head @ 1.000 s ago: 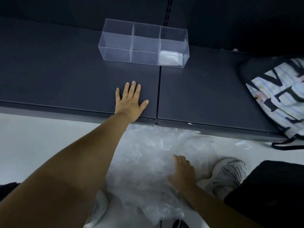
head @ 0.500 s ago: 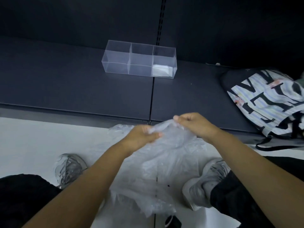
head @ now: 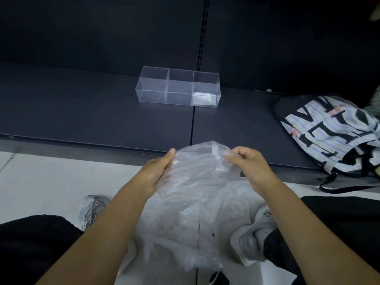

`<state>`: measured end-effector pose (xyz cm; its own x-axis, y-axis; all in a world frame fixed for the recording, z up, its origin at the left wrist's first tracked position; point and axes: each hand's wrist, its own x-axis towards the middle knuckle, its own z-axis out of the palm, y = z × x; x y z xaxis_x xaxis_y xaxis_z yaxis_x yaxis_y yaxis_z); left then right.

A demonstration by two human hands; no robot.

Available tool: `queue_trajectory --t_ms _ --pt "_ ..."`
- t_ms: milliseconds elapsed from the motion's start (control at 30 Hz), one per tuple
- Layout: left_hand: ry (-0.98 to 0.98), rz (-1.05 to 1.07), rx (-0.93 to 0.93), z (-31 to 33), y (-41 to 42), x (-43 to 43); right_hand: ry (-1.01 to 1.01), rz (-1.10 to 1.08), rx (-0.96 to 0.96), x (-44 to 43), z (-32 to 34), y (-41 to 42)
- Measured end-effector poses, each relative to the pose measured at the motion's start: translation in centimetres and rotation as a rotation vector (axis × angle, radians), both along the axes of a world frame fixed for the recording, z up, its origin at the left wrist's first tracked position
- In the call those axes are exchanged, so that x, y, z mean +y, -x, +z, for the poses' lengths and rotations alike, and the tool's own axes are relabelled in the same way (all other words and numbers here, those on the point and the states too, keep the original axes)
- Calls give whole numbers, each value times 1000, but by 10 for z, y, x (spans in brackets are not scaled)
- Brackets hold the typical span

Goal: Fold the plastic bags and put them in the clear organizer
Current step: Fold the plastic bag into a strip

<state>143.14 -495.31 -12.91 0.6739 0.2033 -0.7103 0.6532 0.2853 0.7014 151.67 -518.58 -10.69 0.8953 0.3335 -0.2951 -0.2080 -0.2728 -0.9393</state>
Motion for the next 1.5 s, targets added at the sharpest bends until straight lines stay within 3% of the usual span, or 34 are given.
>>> queue_trajectory --t_ms 100,167,233,333,433,500,567,733,900,1067,1200,1367,1500 --pt "-310 -38 78 -2 4 5 -8 43 -23 -3 4 5" --pt "-496 -87 -70 -4 4 7 12 143 -17 1 11 8" --pt "-394 -185 -238 8 1 7 15 270 -5 5 18 10" --pt "-42 -387 -335 21 -6 -4 -39 353 39 14 21 14" --pt "180 -330 -343 16 -7 -20 45 134 -83 24 16 16" --pt "168 -119 -301 11 -8 -26 102 -207 -208 26 16 21" --pt "145 30 -292 7 -10 -28 34 -337 -220 29 20 30" --pt "233 129 -330 11 -9 -36 167 -27 -199 49 7 58" --pt "249 166 -319 13 -3 -41 247 -122 -245 41 -4 44" --pt "142 350 -259 8 -3 -21 95 -181 -157 16 -4 30" --pt "165 354 -311 6 -2 -4 -18 -300 -101 5 -4 20" --pt "-93 372 -317 -1 -2 9 91 -361 -278 3 -3 13" --pt "-673 337 -245 -1 3 23 190 -287 -389 4 10 3"
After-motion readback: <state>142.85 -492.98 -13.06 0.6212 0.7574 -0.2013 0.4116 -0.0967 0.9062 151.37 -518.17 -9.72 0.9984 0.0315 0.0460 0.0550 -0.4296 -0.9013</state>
